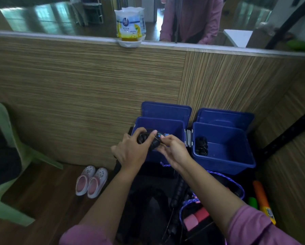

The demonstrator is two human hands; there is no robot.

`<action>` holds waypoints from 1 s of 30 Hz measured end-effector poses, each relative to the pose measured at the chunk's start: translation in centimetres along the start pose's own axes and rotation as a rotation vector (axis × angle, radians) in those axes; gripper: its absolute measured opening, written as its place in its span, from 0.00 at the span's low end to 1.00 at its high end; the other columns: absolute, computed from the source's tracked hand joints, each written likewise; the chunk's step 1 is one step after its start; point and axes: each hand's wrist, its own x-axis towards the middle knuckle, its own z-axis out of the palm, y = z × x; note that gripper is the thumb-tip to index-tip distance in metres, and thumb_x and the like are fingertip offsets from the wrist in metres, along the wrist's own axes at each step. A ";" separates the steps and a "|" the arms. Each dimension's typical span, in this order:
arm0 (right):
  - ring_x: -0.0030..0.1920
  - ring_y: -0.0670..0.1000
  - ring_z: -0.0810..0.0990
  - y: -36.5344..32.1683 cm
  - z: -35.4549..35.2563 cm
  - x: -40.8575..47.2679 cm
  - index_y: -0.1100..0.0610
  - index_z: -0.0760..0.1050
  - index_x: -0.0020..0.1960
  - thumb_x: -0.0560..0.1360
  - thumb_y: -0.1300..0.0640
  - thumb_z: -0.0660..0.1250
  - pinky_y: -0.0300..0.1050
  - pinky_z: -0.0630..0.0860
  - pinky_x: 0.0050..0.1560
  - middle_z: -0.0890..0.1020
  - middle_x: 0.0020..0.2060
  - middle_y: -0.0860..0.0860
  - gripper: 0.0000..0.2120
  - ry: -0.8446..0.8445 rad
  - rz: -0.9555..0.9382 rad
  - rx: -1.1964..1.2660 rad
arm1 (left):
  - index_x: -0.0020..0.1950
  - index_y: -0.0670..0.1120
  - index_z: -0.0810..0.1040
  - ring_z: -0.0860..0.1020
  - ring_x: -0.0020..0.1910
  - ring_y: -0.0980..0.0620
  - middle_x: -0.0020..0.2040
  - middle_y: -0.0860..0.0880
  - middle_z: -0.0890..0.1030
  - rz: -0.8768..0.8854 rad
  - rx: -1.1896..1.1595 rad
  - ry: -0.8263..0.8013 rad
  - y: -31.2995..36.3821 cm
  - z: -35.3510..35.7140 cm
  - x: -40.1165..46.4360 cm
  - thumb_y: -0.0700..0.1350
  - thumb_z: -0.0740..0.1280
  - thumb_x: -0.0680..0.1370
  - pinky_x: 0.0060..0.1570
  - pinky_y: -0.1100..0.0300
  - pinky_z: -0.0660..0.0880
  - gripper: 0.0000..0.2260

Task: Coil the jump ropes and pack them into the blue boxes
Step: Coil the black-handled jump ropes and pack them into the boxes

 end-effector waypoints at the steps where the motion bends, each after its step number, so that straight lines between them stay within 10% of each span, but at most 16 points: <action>1: 0.56 0.62 0.80 0.0 0.0 -0.1 0.66 0.73 0.44 0.78 0.71 0.58 0.54 0.80 0.53 0.79 0.55 0.67 0.07 -0.010 -0.004 0.012 | 0.56 0.67 0.73 0.78 0.45 0.47 0.47 0.51 0.75 0.003 0.021 0.008 0.2 -0.3 -0.1 0.77 0.51 0.69 0.51 0.51 0.62 0.25; 8: 0.50 0.56 0.83 0.6 0.4 -0.4 0.62 0.70 0.38 0.74 0.78 0.54 0.47 0.82 0.49 0.82 0.47 0.62 0.15 0.006 -0.096 0.137 | 0.53 0.67 0.73 0.75 0.47 0.56 0.47 0.56 0.76 -0.107 -0.405 0.035 0.1 -0.8 0.8 0.71 0.55 0.66 0.60 0.48 0.69 0.21; 18: 0.49 0.63 0.82 -0.6 0.3 0.4 0.70 0.76 0.46 0.75 0.62 0.68 0.52 0.82 0.47 0.81 0.49 0.69 0.09 0.117 -0.121 -0.420 | 0.61 0.67 0.72 0.78 0.45 0.49 0.47 0.52 0.73 0.155 0.035 0.034 -0.4 -1.5 0.0 0.73 0.51 0.66 0.50 0.52 0.66 0.28; 30: 0.48 0.55 0.82 0.1 0.3 -0.7 0.69 0.73 0.61 0.78 0.66 0.59 0.46 0.81 0.42 0.81 0.54 0.62 0.13 0.074 -0.003 -0.065 | 0.62 0.68 0.71 0.77 0.44 0.53 0.44 0.55 0.72 0.244 -0.130 0.025 -0.4 -2.4 -1.2 0.70 0.53 0.64 0.47 0.56 0.66 0.28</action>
